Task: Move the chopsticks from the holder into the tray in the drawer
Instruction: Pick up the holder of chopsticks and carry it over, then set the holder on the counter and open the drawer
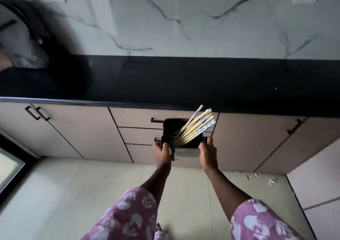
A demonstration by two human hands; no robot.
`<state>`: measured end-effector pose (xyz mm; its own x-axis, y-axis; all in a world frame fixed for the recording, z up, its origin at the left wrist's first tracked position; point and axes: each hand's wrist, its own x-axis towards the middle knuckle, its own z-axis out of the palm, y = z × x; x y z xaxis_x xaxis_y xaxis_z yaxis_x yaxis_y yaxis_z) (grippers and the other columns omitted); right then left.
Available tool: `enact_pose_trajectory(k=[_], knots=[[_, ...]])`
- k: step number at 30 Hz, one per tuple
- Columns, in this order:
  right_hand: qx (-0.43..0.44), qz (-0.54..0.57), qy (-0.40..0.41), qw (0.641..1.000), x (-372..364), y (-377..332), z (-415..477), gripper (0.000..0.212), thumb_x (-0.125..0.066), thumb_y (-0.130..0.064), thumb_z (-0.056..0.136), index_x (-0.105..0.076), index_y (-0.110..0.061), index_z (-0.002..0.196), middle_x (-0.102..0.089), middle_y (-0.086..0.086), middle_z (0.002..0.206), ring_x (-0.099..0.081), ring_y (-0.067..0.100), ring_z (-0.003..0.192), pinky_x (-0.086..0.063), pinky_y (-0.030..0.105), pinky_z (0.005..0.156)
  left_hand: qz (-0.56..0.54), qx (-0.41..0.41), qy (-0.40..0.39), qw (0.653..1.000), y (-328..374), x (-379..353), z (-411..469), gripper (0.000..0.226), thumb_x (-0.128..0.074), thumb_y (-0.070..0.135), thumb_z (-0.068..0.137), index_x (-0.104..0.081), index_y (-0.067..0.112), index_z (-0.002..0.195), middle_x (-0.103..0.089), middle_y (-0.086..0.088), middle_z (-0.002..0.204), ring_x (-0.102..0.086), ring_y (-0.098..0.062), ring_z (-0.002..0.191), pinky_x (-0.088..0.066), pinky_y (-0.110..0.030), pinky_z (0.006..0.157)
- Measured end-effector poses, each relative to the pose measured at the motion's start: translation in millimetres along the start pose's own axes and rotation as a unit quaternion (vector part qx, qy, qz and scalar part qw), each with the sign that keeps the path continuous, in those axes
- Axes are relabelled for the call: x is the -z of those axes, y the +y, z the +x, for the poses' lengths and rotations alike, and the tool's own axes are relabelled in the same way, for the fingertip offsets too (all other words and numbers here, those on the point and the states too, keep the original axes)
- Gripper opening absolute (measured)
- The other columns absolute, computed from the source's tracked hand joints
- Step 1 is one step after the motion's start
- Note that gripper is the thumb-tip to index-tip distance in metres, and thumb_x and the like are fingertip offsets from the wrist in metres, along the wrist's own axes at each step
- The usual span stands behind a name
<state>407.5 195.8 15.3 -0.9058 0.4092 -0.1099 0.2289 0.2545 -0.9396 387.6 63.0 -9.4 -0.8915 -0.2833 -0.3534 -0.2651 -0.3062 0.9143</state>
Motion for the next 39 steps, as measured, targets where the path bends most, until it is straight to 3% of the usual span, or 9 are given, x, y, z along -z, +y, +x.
enact_pose_trajectory(k=[4,9,14,18,21,23,27,31,39], knots=[[0.031,0.005,-0.009,0.999,-27.2,-37.3,61.2,0.015,-0.034,-0.031,0.072,-0.030,-0.017,0.075,-0.038,0.002,0.057,-0.034,0.019,0.048,-0.020,0.027,0.047,-0.003,-0.027,-0.011,1.000,40.9,-20.1,62.5,0.009,-0.041,0.011,0.094,-0.040,0.009,0.103,-0.050,-0.003,0.085,-0.050,-0.014,0.075,-0.047,-0.034,0.067],[0.079,0.026,0.014,0.996,-68.6,-90.7,135.6,0.009,-0.033,-0.028,0.076,-0.033,-0.019,0.075,-0.038,-0.002,0.064,-0.036,0.014,0.060,-0.025,0.030,0.050,0.013,-0.064,-0.034,0.997,98.6,-40.1,140.8,0.013,-0.044,0.019,0.094,-0.040,0.012,0.105,-0.051,-0.003,0.088,-0.052,-0.014,0.079,-0.051,-0.032,0.065],[0.074,0.045,0.032,0.996,-107.4,-127.3,205.5,0.016,-0.041,-0.013,0.090,-0.034,-0.012,0.076,-0.040,0.001,0.065,-0.039,0.016,0.058,-0.030,0.031,0.050,0.049,-0.067,-0.031,0.996,150.9,-59.0,215.3,0.016,-0.047,0.027,0.092,-0.044,0.017,0.104,-0.051,0.000,0.087,-0.053,-0.012,0.077,-0.055,-0.032,0.064],[0.049,0.041,0.041,0.997,-128.9,-139.4,250.3,0.019,-0.043,-0.015,0.090,-0.034,-0.014,0.074,-0.042,0.001,0.065,-0.040,0.014,0.056,-0.032,0.029,0.051,0.061,-0.046,-0.042,0.996,166.5,-73.3,263.0,0.014,-0.047,0.027,0.093,-0.046,0.018,0.104,-0.052,-0.001,0.089,-0.055,-0.014,0.077,-0.057,-0.039,0.065],[0.034,0.036,0.029,0.998,-142.0,-144.2,280.6,0.016,-0.043,-0.016,0.090,-0.037,-0.011,0.076,-0.045,0.002,0.066,-0.043,0.016,0.057,-0.033,0.033,0.057,0.062,-0.032,-0.039,0.997,171.7,-82.5,292.0,0.019,-0.044,0.027,0.093,-0.050,0.019,0.110,-0.053,-0.001,0.093,-0.054,-0.015,0.081,-0.055,-0.033,0.057],[0.020,0.034,0.021,0.999,-151.0,-148.3,298.5,0.013,-0.043,-0.016,0.089,-0.041,-0.009,0.079,-0.047,0.004,0.070,-0.046,0.022,0.063,-0.035,0.034,0.066,0.065,-0.023,-0.026,0.997,174.0,-90.1,310.1,0.024,-0.042,0.027,0.093,-0.053,0.019,0.113,-0.052,-0.003,0.097,-0.053,-0.017,0.083,-0.056,-0.036,0.063],[0.000,0.032,-0.003,0.999,-165.2,-155.5,322.7,0.013,-0.041,-0.019,0.090,-0.045,-0.007,0.087,-0.053,0.010,0.086,-0.050,0.021,0.069,-0.036,0.034,0.070,0.099,-0.006,0.008,0.995,178.9,-101.6,338.7,0.023,-0.037,0.027,0.093,-0.054,0.018,0.106,-0.049,-0.002,0.093,-0.051,-0.024,0.090,-0.054,-0.048,0.085],[-0.017,0.026,-0.013,0.999,-171.4,-161.7,344.8,0.022,-0.040,-0.021,0.092,-0.050,-0.003,0.099,-0.056,0.015,0.099,-0.053,0.026,0.084,-0.038,0.033,0.076,0.131,0.000,0.013,0.991,187.9,-110.9,360.6,0.032,-0.035,0.031,0.092,-0.054,0.016,0.113,-0.050,-0.008,0.102,-0.053,-0.030,0.098,-0.053,-0.050,0.086],[-0.050,0.008,-0.033,0.998,-178.4,-162.2,357.1,0.027,-0.041,-0.023,0.091,-0.050,-0.003,0.106,-0.056,0.016,0.107,-0.053,0.026,0.090,-0.041,0.036,0.080,0.172,0.019,-0.001,0.985,188.8,-108.8,376.1,0.038,-0.037,0.035,0.092,-0.052,0.016,0.121,-0.052,-0.014,0.118,-0.053,-0.033,0.107,-0.049,-0.050,0.093]])
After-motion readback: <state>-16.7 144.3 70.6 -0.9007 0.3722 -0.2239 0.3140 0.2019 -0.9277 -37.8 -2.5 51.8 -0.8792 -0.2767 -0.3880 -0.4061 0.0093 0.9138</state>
